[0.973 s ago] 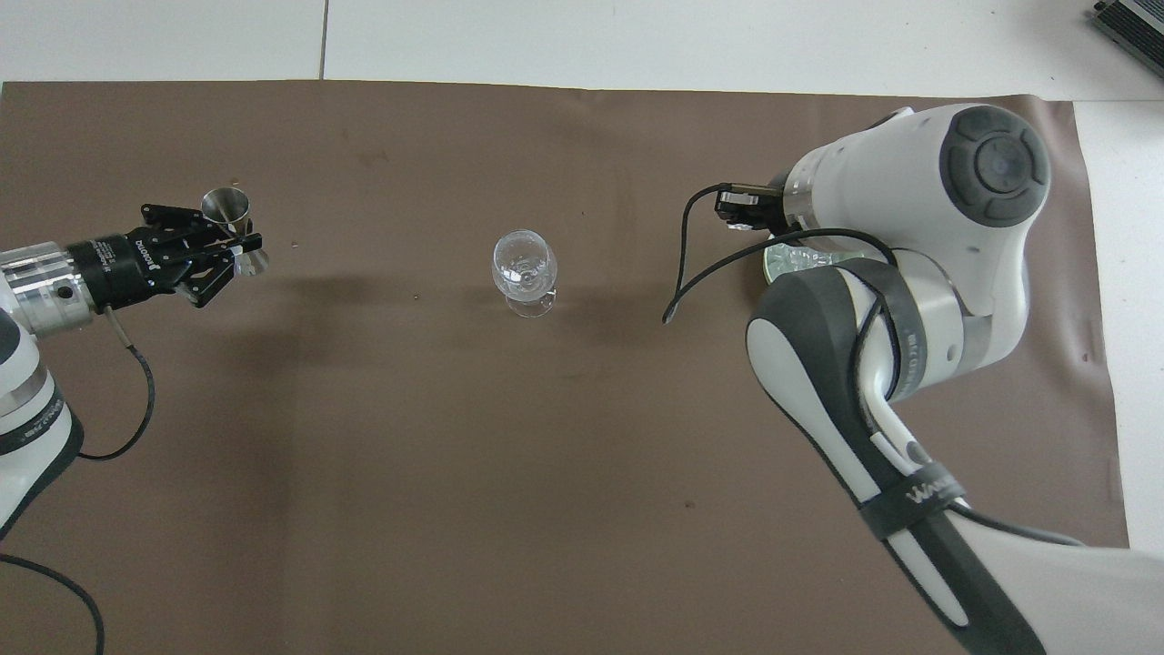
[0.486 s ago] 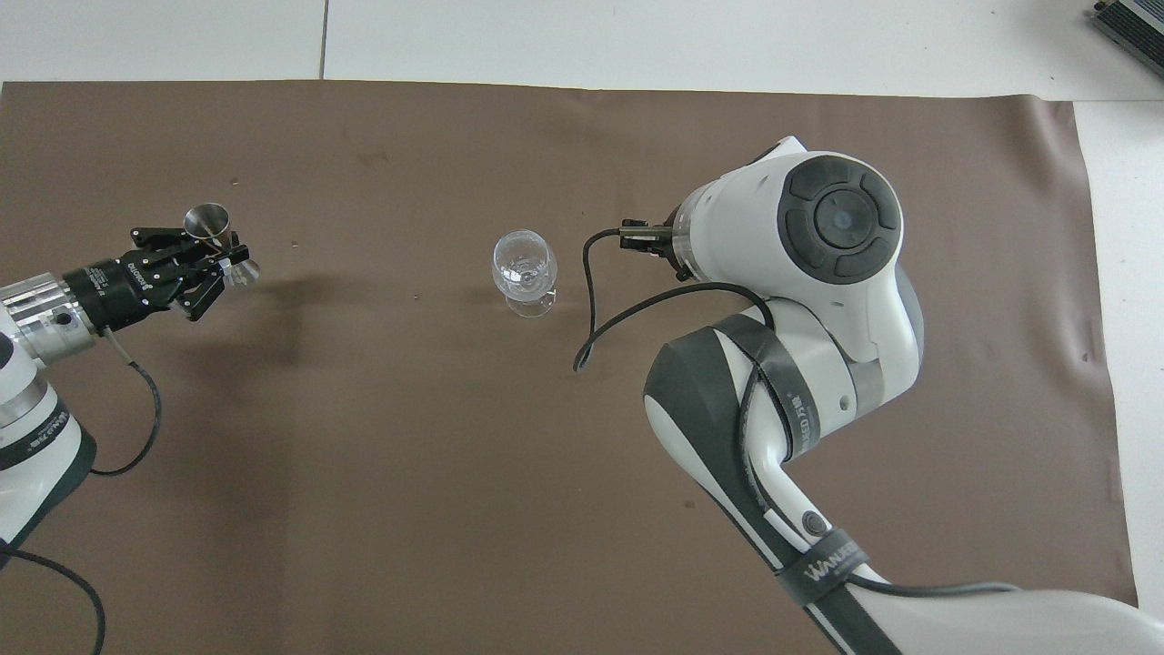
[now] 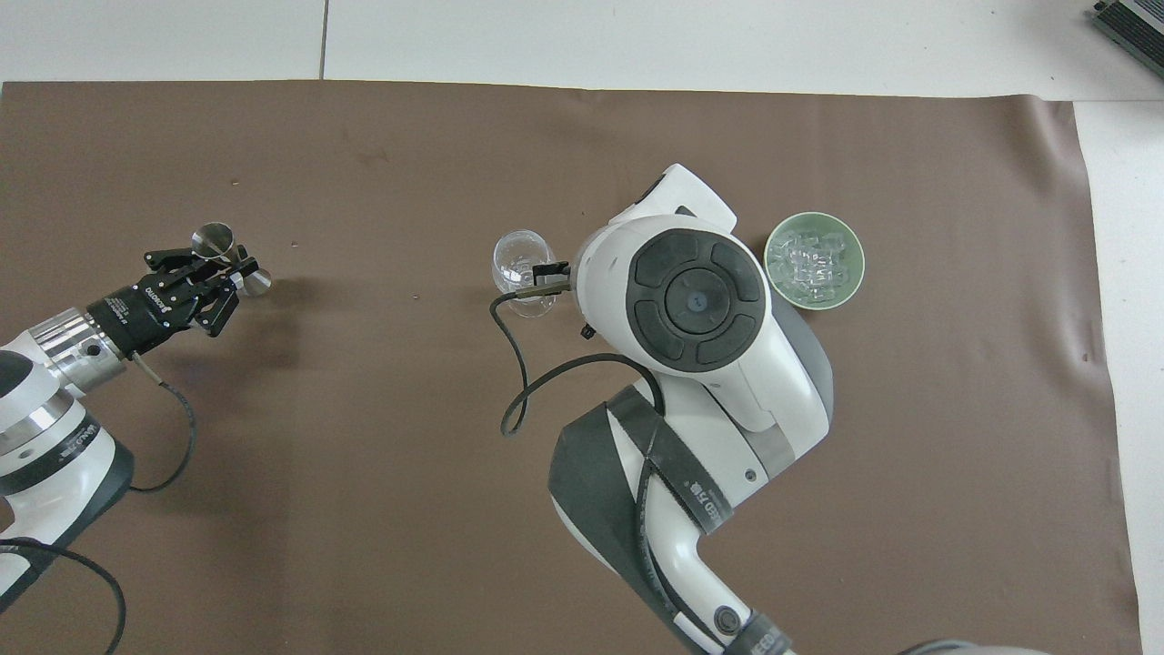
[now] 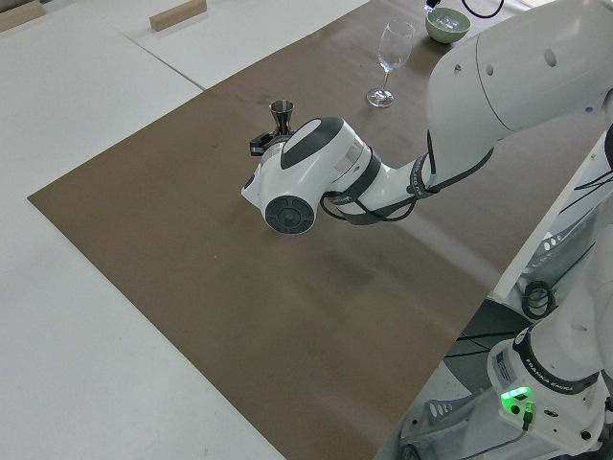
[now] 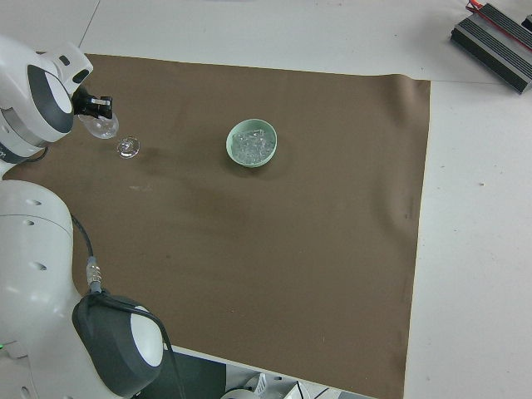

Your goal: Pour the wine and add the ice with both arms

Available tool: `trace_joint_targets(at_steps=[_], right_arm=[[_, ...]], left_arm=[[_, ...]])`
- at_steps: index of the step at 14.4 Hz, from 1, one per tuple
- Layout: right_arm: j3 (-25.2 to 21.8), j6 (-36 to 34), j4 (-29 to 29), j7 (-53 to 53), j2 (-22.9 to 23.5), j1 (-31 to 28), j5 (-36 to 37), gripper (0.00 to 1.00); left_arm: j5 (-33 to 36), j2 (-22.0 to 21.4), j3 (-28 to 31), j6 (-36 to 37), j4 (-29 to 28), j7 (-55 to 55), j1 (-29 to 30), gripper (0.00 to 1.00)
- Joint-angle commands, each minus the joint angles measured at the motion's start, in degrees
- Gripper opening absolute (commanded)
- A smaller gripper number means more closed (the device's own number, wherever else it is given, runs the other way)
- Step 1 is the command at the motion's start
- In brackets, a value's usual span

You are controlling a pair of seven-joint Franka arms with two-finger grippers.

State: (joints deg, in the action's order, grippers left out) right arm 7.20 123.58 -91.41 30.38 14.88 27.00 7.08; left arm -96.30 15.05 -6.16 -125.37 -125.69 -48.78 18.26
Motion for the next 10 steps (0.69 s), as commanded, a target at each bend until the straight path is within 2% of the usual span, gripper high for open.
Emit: trace_joint_targets(at_steps=[1, 3, 6, 10], right_arm=[[1.4, -0.2, 0.2, -1.5, -0.8, -0.4, 1.1, 0.0], [3.0, 0.1, 0.2, -1.5, -0.7, -0.5, 1.2, 0.0], [3.2, 3.9, 0.4, -1.6, -0.3, -0.5, 0.5, 0.0], [3.2, 5.3, 1.5, -3.3, 0.2, -1.1, 0.3, 0.0]], left_arm=[[-3.0, 0.5, -0.1, -0.5, -1.4, 2.3, 0.0, 0.0], [-3.1, 1.3, -0.1, -0.4, -1.4, 2.7, 0.0, 0.0], [-3.9, 1.5, -0.1, -0.4, -1.7, 3.9, -0.1, 0.0], [-4.4, 1.8, -0.1, -0.5, -2.2, 5.8, -0.1, 0.0]])
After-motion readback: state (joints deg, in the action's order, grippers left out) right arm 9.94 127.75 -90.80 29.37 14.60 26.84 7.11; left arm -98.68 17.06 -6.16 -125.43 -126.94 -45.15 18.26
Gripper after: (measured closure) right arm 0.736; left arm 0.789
